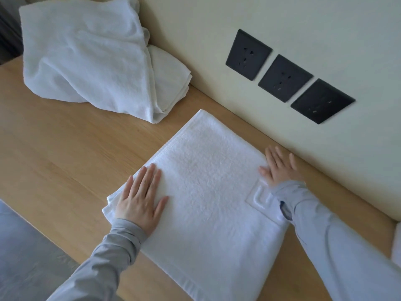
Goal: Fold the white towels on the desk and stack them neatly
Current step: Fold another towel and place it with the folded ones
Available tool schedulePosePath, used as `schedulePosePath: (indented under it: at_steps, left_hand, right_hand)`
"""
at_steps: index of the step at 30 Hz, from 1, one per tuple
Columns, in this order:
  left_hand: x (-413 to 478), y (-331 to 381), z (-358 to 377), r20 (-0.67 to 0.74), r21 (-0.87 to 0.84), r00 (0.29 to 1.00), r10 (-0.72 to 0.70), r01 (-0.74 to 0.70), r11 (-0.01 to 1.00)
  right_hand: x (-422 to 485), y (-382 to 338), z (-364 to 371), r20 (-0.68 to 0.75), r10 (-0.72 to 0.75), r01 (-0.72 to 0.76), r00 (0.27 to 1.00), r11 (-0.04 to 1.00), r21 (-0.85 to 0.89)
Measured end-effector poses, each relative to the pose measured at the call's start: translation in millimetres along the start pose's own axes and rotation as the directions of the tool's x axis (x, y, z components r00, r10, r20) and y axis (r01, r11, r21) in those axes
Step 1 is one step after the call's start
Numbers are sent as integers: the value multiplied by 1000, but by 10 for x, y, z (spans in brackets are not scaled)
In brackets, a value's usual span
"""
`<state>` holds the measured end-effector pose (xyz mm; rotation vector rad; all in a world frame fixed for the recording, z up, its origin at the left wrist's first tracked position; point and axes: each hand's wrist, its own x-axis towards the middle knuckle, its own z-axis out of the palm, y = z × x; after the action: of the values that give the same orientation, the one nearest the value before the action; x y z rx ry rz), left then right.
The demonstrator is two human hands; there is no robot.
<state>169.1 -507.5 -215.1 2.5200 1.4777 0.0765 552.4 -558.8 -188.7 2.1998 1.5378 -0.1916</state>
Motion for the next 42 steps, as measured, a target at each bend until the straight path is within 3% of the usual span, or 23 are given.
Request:
schedulePosePath:
  at_steps: [2,4,6,8,12,14,18,20,21,23,25,27,29,33,36,38,39,41,42]
  left_hand:
    - [-27,117,-41,-24,-20,998,-54,53,998]
    - [-95,424,-74,-61,-44,995,-83,81,996]
    - [-250,924,-36,-54,-94,999,-3,-2,996]
    - [-481,1441,66,-14,-157,995,102,-103,982]
    - [-816,1721,236,134,-192,986,97,-70,979]
    - [-863,1664,339,116,-163,987,111,-92,982]
    - [-850,1684,397,120,-133,985,127,-110,985]
    - [-844,1677,378,108,-111,986,127,-115,987]
    - [-846,1675,358,100,-106,987,127,-116,988]
    - [-861,1724,295,98,-129,986,132,-119,984]
    - [-910,1881,278,81,-163,972,219,-204,965]
    - [-998,2055,333,62,-159,935,349,-336,928]
    - [-1070,2138,411,61,-130,914,400,-390,911]
    - [-1081,2105,490,34,-116,919,392,-386,915]
    - [-1049,2088,424,-4,-139,914,405,-401,905]
    - [-997,2014,334,-128,-324,939,319,-343,881]
    - [-961,1938,275,-197,-427,963,185,-254,868]
    - [-884,1694,134,-259,-567,945,-199,18,823]
    - [-854,1556,57,-241,-614,885,-399,180,769]
  right_hand:
    - [-99,-113,-138,-124,-26,25,992,1000,-8]
    - [-330,-414,-252,-303,-200,216,932,976,21]
    - [-683,-761,-131,-407,-394,427,824,904,-10]
    - [-1072,-1007,95,-368,-504,523,782,851,-54]
    - [-1194,-748,345,-244,-521,534,818,845,-16]
    - [-1053,-405,356,-206,-458,470,865,883,12]
    - [-714,348,423,-156,-180,192,971,979,66]
    - [-580,500,444,-123,-115,141,986,963,229]
    - [-541,511,438,-102,-47,85,994,907,413]
    - [-480,494,447,-30,150,-75,988,647,759]
    - [-464,464,458,55,297,-180,953,414,892]
    - [-437,444,500,65,357,-196,932,344,918]
    - [-387,438,526,70,344,-201,936,362,910]
    - [-267,500,506,87,264,-233,961,592,772]
    - [-238,528,429,109,214,-228,971,673,704]
    - [-227,551,395,131,229,-253,965,667,701]
    - [-228,559,376,143,250,-274,958,639,718]
    - [-231,572,318,161,276,-296,948,574,763]
    - [-218,569,278,156,269,-286,950,560,777]
